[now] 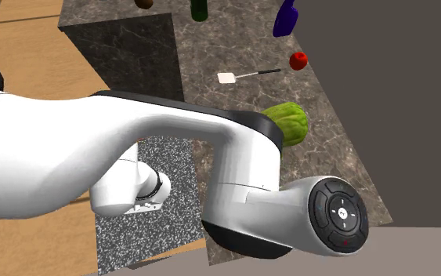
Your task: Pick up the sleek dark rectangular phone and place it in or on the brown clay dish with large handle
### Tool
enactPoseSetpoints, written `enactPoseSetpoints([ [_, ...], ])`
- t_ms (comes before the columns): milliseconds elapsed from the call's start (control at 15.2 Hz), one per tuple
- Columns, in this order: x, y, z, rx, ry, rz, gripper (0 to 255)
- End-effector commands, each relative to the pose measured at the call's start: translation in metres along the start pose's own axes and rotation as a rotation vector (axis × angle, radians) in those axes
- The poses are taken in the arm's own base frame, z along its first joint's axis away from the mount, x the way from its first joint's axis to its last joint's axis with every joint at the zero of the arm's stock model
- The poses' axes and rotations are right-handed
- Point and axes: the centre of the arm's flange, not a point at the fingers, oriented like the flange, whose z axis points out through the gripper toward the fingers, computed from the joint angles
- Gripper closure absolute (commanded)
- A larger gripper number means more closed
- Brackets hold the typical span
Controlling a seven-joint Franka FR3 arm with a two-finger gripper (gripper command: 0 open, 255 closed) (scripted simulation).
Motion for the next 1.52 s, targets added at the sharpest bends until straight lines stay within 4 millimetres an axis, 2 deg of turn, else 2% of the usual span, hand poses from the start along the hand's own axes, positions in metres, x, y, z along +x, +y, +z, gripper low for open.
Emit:
enactPoseSetpoints([
  [0,-0.018,0.018,0.0,0.0,-0.001,-0.002,255],
  [132,-0.039,0.042,-0.002,0.0,-0.001,-0.002,255],
  [1056,-0.037,0.046,0.072,0.0,-0.001,-0.002,255],
  [1452,-0.037,0.046,0.074,0.0,-0.001,-0.002,255],
])
